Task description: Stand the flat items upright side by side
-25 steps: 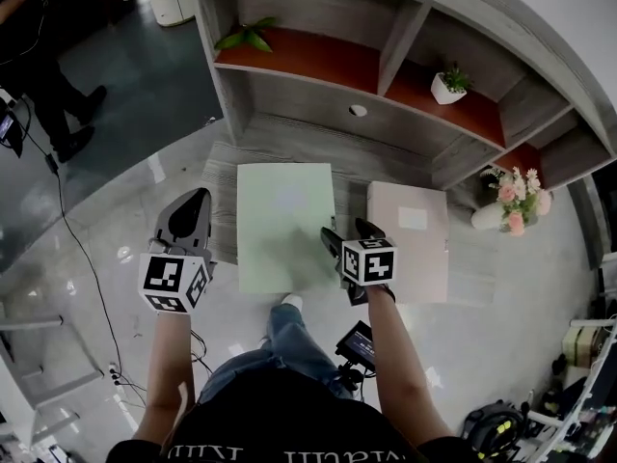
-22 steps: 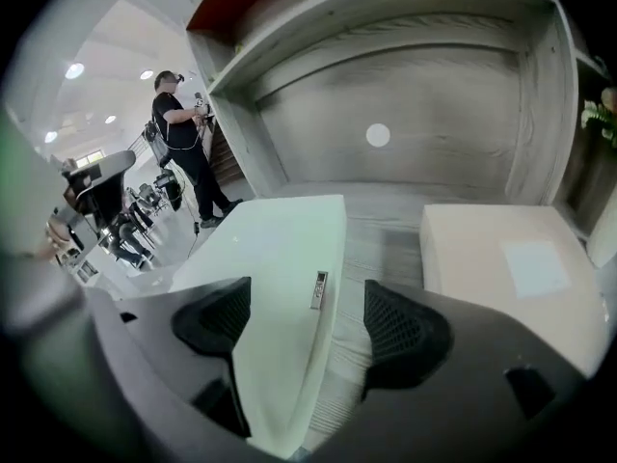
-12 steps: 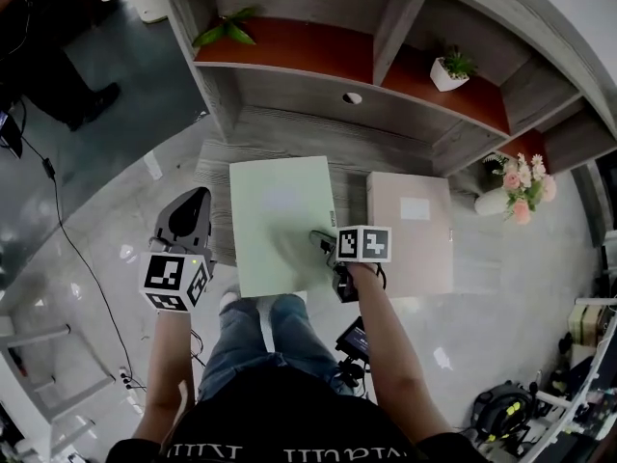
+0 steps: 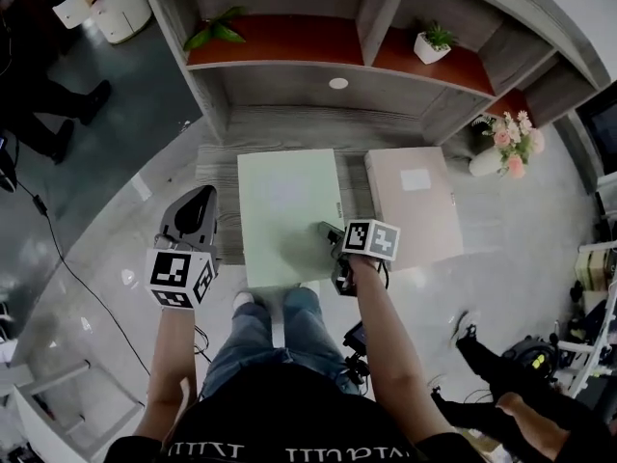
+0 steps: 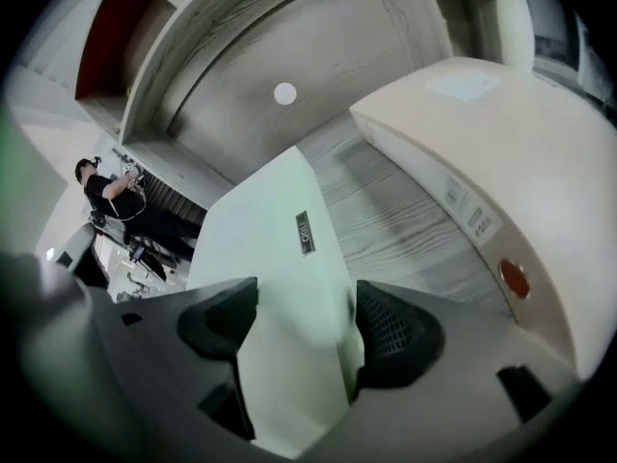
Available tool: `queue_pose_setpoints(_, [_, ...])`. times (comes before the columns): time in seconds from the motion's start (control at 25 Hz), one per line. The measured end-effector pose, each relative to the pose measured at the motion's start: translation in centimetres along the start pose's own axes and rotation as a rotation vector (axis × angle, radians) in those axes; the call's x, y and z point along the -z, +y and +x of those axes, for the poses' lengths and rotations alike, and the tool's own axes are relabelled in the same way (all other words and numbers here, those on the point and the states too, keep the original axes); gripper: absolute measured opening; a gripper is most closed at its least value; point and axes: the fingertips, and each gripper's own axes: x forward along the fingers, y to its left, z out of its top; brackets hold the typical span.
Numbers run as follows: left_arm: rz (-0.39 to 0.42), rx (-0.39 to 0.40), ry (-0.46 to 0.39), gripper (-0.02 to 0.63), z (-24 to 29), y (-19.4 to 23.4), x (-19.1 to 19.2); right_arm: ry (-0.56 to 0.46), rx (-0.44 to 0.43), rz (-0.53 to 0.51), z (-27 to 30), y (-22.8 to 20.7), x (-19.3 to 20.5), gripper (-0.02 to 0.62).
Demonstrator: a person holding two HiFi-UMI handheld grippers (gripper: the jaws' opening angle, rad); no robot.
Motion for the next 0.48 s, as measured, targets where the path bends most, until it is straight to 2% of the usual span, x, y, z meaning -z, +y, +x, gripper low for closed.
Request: queue_pose_setpoints(0.48, [0.013, 0.113, -0.014, 0.014, -3.7, 3.4, 0.7, -0.228, 0.101, 0.386, -0.7, 1.9, 5.2, 0.33])
